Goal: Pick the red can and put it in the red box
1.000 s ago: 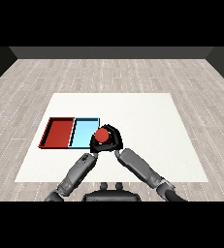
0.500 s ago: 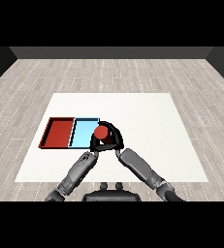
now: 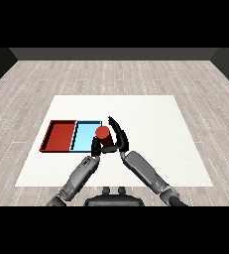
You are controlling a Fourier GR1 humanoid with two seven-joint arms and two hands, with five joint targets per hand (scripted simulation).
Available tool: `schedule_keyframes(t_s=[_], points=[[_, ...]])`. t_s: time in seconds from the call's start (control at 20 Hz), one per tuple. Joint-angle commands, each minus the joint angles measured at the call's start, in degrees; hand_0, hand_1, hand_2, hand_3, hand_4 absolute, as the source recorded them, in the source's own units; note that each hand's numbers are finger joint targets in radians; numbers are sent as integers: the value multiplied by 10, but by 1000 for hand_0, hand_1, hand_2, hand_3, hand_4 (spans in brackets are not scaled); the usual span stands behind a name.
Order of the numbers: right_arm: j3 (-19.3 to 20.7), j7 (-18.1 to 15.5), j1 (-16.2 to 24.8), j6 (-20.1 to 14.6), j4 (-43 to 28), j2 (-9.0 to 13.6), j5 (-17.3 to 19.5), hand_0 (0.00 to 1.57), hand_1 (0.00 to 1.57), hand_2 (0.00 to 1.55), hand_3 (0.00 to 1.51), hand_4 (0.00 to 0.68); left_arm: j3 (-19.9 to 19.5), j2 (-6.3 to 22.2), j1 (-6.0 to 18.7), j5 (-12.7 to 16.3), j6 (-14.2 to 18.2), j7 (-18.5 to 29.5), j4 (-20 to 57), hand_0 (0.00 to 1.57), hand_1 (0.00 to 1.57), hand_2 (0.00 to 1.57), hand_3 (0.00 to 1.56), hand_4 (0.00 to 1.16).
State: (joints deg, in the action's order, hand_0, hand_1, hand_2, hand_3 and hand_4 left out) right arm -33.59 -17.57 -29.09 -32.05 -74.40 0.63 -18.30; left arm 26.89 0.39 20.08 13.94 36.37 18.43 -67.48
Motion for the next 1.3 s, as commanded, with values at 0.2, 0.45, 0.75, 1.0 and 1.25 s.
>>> schedule_keyframes(t_s=[0.2, 0.45, 0.75, 1.0, 1.25], points=[[91, 1, 22, 49, -54, 32, 12, 0, 0, 0, 0, 0, -22, 19, -33, 9, -34, 21, -7, 1571, 1571, 1571, 1489, 1144], [116, -14, 120, 57, -162, 77, 8, 0, 0, 0, 0, 0, -36, 42, -26, -23, -9, -2, -29, 1571, 1571, 1571, 1481, 1140], [175, -22, 226, 100, -215, 151, -29, 0, 0, 0, 0, 0, -52, 118, -16, -70, 20, -63, -44, 1571, 1571, 1569, 1467, 1130], [188, 6, 283, 77, -268, 174, -20, 0, 0, 0, 0, 0, -134, 222, -8, -50, -35, -67, -4, 1571, 1571, 1549, 1459, 1120], [234, 3, 306, 114, -243, 212, -26, 0, 0, 0, 0, 0, -195, 247, -13, -27, -66, -53, 61, 1571, 1571, 1571, 1491, 1124]])
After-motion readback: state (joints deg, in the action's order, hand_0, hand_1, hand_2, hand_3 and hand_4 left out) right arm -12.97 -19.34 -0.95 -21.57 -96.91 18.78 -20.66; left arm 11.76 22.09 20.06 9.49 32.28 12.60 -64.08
